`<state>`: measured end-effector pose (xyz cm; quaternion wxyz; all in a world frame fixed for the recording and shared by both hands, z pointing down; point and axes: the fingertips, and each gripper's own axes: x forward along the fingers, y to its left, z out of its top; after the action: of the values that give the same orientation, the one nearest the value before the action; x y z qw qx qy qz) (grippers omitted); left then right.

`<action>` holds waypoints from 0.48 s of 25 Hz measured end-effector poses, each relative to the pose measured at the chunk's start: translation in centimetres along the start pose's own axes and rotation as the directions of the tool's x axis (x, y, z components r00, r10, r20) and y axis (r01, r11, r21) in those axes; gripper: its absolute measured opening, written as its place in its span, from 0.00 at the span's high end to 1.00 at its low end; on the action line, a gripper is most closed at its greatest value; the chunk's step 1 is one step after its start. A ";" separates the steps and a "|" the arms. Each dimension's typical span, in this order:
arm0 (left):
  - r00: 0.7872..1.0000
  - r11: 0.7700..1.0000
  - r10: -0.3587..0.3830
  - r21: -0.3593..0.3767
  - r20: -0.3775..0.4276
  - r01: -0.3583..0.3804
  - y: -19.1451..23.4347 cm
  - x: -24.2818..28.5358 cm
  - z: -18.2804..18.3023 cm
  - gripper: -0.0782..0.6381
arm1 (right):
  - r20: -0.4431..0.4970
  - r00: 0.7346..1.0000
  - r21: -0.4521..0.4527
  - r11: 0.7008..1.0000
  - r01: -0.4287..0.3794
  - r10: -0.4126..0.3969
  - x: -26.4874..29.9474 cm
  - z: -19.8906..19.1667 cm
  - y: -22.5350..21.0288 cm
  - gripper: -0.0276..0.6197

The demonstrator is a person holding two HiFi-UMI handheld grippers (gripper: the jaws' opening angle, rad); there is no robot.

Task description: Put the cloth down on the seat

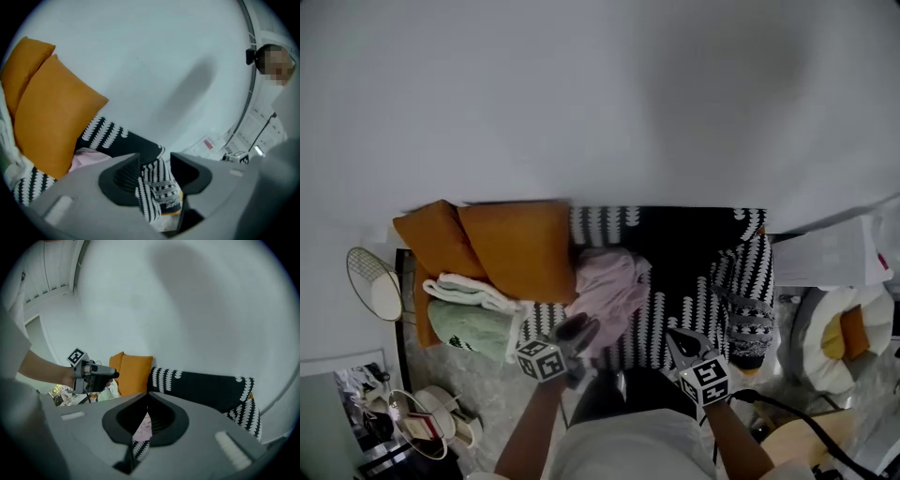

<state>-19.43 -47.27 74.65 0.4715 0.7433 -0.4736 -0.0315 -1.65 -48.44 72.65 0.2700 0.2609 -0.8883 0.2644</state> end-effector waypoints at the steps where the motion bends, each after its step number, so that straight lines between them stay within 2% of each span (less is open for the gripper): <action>1: 1.000 1.000 -0.002 0.005 0.007 0.002 -0.5 -0.6 0.0 0.62 | 0.003 1.000 -0.001 1.000 0.003 -0.003 -0.3 0.2 0.3 0.95; 6: 0.998 1.000 -0.024 0.019 0.052 0.023 -3.5 -4.5 -0.7 0.64 | 0.019 0.999 0.033 0.999 0.033 -0.034 -2.3 0.2 2.4 0.95; 10: 0.996 0.999 -0.042 0.038 0.077 0.039 -5.0 -8.1 -1.6 0.72 | 0.033 0.999 0.014 0.999 0.042 -0.043 -3.5 -0.1 6.0 0.95; 12: 0.995 0.998 -0.054 0.041 0.082 0.051 -5.3 -9.9 -2.6 0.72 | 0.035 0.998 0.012 0.999 0.046 -0.046 -3.9 -0.8 8.2 0.95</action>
<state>-20.03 -37.71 68.23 0.4356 0.7626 -0.4738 -0.0655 -3.55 -40.80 68.13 0.2589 0.2873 -0.8852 0.2585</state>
